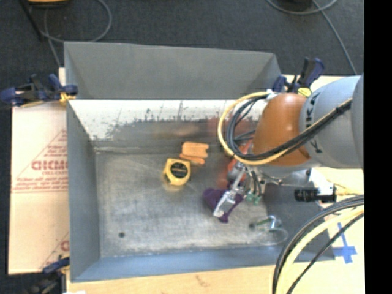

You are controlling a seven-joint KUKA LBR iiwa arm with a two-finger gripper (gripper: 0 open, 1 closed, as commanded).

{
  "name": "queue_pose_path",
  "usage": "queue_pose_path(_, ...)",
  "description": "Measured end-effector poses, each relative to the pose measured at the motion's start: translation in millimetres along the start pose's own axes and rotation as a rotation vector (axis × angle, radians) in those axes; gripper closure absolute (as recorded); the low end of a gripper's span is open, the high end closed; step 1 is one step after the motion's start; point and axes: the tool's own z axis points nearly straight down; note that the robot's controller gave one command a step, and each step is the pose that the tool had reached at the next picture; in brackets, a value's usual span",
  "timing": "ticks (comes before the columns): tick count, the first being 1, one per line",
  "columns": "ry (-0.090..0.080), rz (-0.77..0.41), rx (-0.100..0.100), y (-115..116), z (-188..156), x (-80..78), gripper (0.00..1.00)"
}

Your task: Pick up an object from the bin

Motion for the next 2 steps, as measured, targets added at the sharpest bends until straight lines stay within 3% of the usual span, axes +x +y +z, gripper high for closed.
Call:
queue_pose_path(1, 0.012, -0.098, 0.003, -7.3, 23.8, -12.7, 1.0)
queue_pose_path(2, 0.012, -0.098, 0.003, -7.2, 23.7, -12.9, 1.0)
